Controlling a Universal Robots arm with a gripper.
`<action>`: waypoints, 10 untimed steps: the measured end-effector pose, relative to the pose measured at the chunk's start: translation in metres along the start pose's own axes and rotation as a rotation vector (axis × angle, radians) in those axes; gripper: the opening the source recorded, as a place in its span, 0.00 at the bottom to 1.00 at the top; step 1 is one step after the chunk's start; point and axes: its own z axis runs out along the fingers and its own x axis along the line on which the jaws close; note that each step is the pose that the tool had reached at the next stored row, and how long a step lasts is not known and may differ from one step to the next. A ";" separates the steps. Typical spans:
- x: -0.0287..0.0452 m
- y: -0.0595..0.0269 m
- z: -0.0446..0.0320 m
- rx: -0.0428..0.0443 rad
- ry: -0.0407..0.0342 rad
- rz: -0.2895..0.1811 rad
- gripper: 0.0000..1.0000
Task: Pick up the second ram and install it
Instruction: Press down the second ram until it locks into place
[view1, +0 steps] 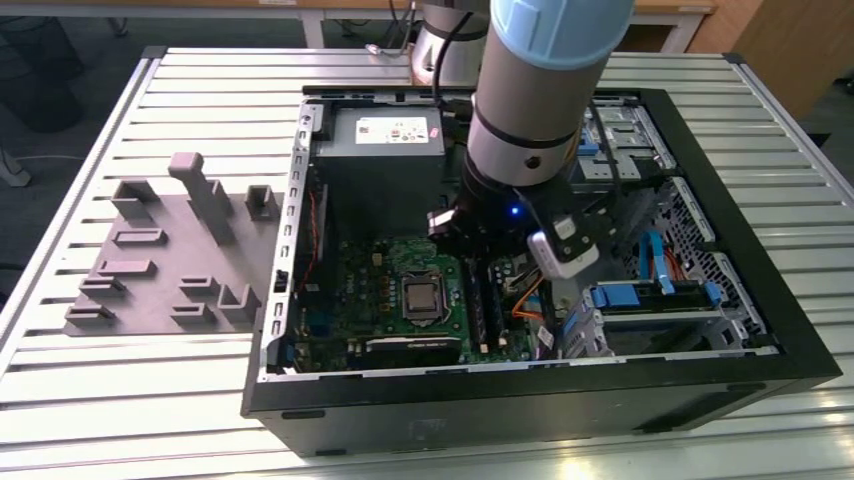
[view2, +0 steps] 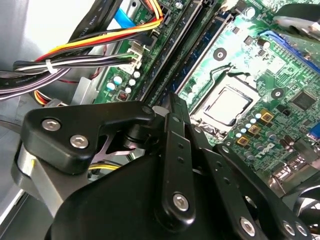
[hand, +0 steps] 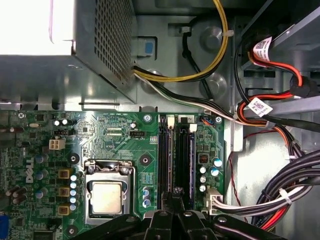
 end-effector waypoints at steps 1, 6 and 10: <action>0.0000 0.0000 0.0005 0.0001 0.0000 0.000 0.11; 0.0000 -0.0001 0.0032 0.0001 0.0001 0.000 0.11; 0.0000 -0.0002 0.0044 0.0003 0.0001 0.000 0.11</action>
